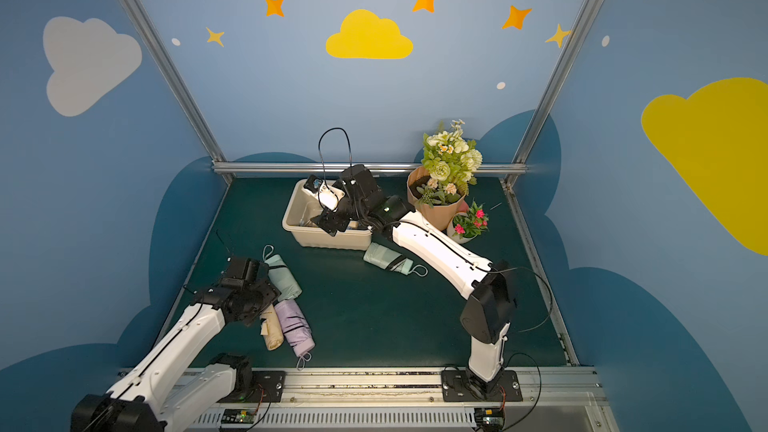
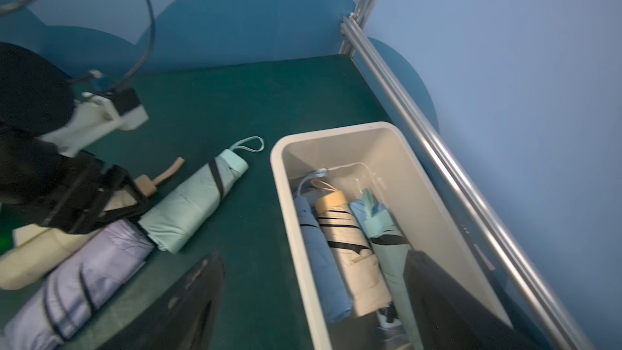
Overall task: Put the umbrella into the storage box
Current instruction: Place the umbrella in the storage box, then pick up the umbrella from the center of the board.
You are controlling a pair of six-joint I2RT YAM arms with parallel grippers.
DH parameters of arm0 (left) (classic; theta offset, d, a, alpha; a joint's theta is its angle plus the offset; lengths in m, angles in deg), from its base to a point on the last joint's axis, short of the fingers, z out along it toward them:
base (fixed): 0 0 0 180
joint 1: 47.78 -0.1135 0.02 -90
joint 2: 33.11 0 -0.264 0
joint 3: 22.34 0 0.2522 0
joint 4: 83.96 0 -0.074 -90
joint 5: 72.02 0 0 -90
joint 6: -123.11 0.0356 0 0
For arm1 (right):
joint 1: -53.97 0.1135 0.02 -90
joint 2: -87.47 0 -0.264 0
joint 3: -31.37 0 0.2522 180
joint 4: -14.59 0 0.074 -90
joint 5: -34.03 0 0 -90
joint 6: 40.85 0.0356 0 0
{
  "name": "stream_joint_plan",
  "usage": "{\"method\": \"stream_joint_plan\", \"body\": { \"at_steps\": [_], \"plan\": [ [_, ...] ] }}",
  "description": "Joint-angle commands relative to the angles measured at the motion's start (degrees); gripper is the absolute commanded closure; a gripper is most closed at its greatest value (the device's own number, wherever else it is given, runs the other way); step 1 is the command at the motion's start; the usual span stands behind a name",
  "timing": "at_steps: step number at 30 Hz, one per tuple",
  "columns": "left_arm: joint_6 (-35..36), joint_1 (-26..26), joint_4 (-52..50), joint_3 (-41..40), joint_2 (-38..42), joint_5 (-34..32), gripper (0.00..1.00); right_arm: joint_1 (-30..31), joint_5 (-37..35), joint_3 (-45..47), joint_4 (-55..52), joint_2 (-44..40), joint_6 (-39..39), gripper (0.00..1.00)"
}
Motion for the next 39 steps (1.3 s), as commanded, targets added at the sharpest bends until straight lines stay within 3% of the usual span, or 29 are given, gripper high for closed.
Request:
{"method": "stream_joint_plan", "body": {
  "at_steps": [1,16,32,39],
  "plan": [
    [3.43,-0.19,0.45,0.97,-1.74,3.01,0.29,0.85,1.50,5.19,2.60,-3.28,6.33,0.11],
    [3.04,-0.19,-2.00,-0.64,-3.84,1.28,0.46,1.97,-2.19,13.17,3.86,-9.16,8.38,0.11],
    [9.82,-0.19,-4.66,0.09,-6.92,1.25,0.49,2.05,-2.02,13.72,4.67,-9.16,9.13,0.11],
    [10.43,-0.19,-5.10,0.69,-6.67,0.96,0.63,2.14,-2.02,13.57,4.73,-9.20,9.04,0.11]
  ]
}}
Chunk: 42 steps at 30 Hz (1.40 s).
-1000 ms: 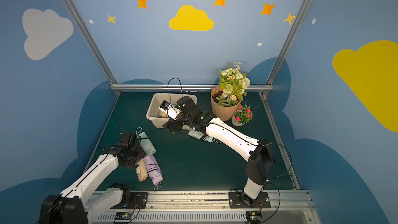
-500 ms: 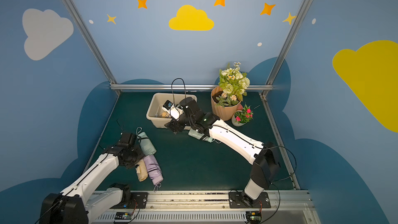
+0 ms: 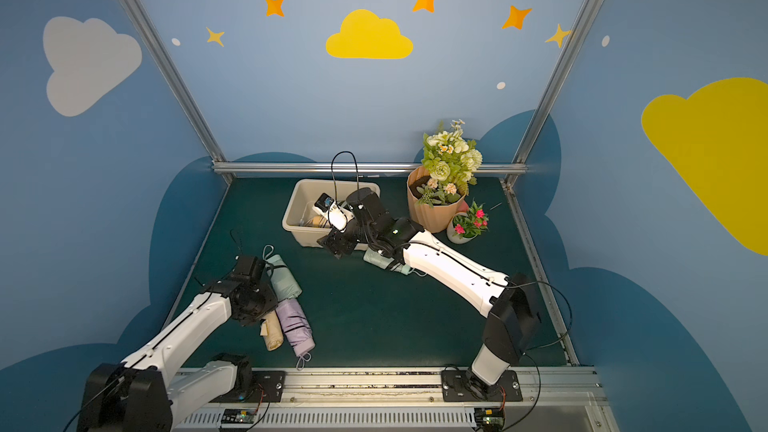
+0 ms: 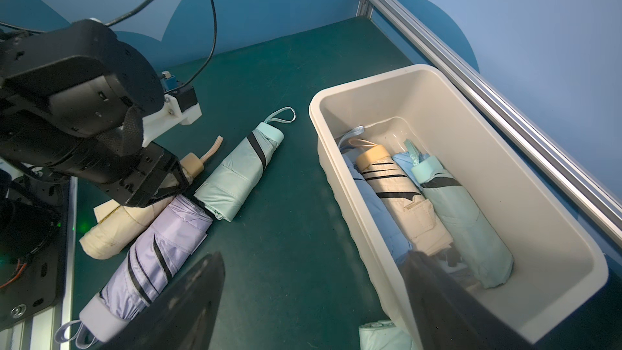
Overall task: Put the umbrella into the storage box
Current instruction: Pick up the umbrella from the center of the board.
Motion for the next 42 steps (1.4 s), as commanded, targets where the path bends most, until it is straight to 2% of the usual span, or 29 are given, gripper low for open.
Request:
{"method": "stream_joint_plan", "body": {
  "at_steps": [1,6,12,22,29,34,42],
  "plan": [
    [0.64,0.00,-3.69,0.75,-0.17,1.30,0.64,0.27,-0.03,-0.27,1.26,-1.41,0.52,0.11],
    [0.07,0.00,-5.19,2.05,2.14,0.09,0.74,0.24,-0.29,-0.07,1.26,-1.77,0.52,0.11],
    [-1.92,0.01,-8.91,4.43,6.79,-2.32,0.80,0.24,-0.56,0.56,1.28,-2.39,0.20,0.11],
    [-9.41,0.00,-12.95,6.73,17.16,-3.84,0.97,0.18,-0.64,0.75,1.39,-2.78,0.08,0.11],
    [-15.62,-0.04,-11.42,10.80,20.07,-3.32,0.98,0.07,-0.73,1.12,1.53,-3.25,-0.08,0.11],
    [-20.09,0.01,-7.11,14.23,19.26,-2.03,0.97,-0.02,-1.38,1.26,1.63,-3.87,0.28,0.11],
    [-31.07,0.00,11.39,13.39,17.44,0.60,0.98,-0.93,-4.38,4.16,3.38,-6.61,2.20,0.11]
  ]
}}
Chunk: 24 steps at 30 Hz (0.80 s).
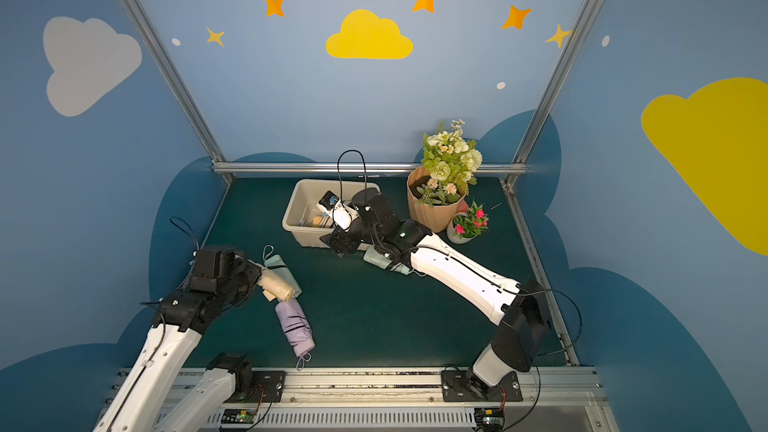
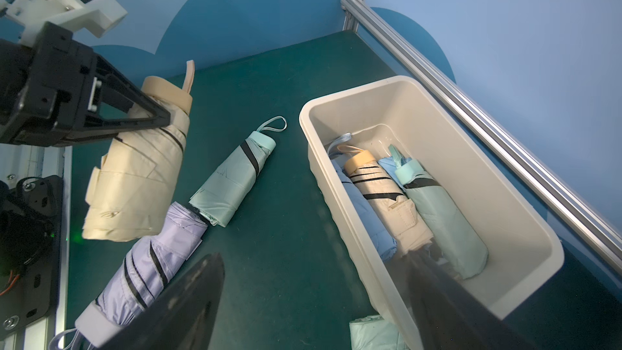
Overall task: Put the umbrella into the storage box
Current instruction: Pick up the umbrella from the center of the board, then place the umbrella in the storage box.
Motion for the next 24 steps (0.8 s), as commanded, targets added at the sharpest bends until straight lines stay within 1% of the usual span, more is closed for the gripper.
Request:
{"method": "stream_joint_plan", "body": {
  "at_steps": [1,5,12,15,18,21,24],
  "plan": [
    [-6.71,0.05,13.07,0.37,-1.22,1.89,0.98,-0.68,-2.18,1.87,2.04,-2.83,1.93,0.11],
    [-10.26,0.05,20.75,1.42,-5.01,3.43,0.98,-1.36,-4.00,4.89,3.08,-5.24,4.07,0.11],
    [-12.13,1.12,25.97,11.94,-16.63,5.92,0.97,-2.17,-8.05,9.46,4.60,-9.51,7.41,0.10],
    [-14.59,3.70,25.25,17.27,-22.08,3.17,0.98,-2.37,-9.95,10.57,4.59,-10.91,7.74,0.10],
    [-18.07,6.82,26.47,20.72,-27.60,-0.58,0.97,-2.46,-12.31,11.52,5.02,-12.73,8.42,0.10],
    [-21.45,9.33,27.50,24.33,-33.19,-2.90,0.98,-2.51,-14.14,12.50,5.23,-14.55,8.76,0.10],
    [-22.76,11.47,27.03,28.76,-38.48,-5.16,0.98,-2.55,-15.21,13.50,4.80,-16.13,8.92,0.10]
  ]
}}
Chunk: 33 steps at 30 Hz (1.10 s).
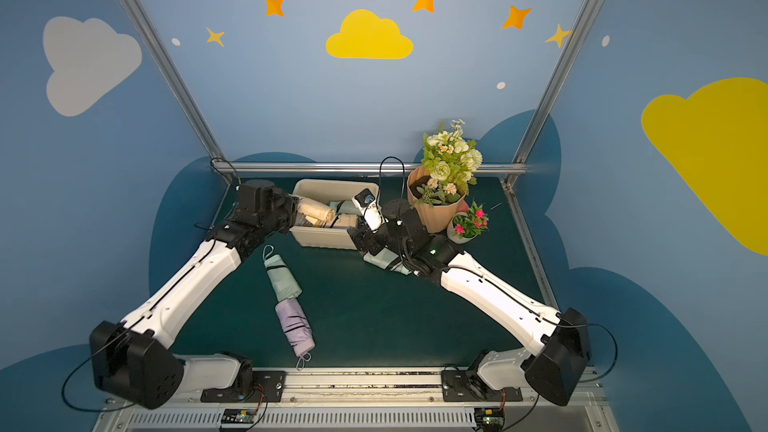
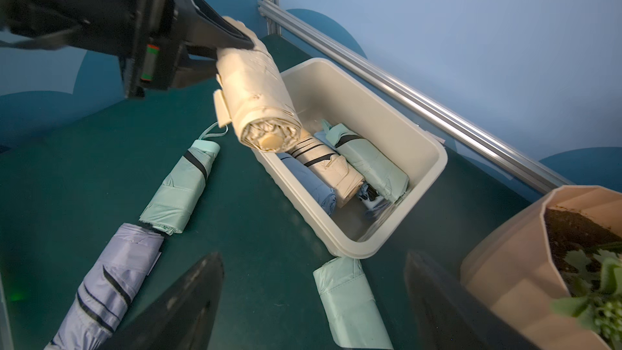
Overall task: Put the umbrella into the storage box
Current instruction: Place the umbrella in the storage box.
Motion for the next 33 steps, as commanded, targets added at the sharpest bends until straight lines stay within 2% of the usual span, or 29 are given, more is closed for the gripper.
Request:
{"method": "stream_joint_plan", "body": {
  "at_steps": [1,8,16,18,25,29,33],
  "plan": [
    [-3.49,2.19,2.40,5.27,-4.16,-4.47,0.98,-0.22,-2.88,1.10,1.25,-2.53,1.30,0.10],
    [-6.46,5.56,-3.03,12.80,-15.55,-11.16,0.97,0.03,-4.52,3.54,0.09,-6.11,2.72,0.10],
    [-8.54,7.93,-4.84,20.71,-27.30,-11.31,0.97,0.03,-6.20,4.49,-2.08,-9.09,3.48,0.10],
    [-9.30,8.45,-5.10,21.99,-29.34,-11.00,0.95,0.03,-6.22,4.51,-2.46,-9.48,3.66,0.10],
    [-9.01,9.44,-5.82,25.88,-33.13,-10.45,0.51,0.13,-6.58,5.20,-3.26,-10.70,3.50,0.10],
    [-6.24,9.52,-5.83,25.98,-30.98,-13.15,0.34,0.12,-6.64,6.00,-2.97,-11.02,3.22,0.10],
    [-3.65,9.52,-5.39,24.86,-27.08,-15.33,0.26,0.16,-5.53,5.80,-2.00,-10.03,3.22,0.10]
  ]
}}
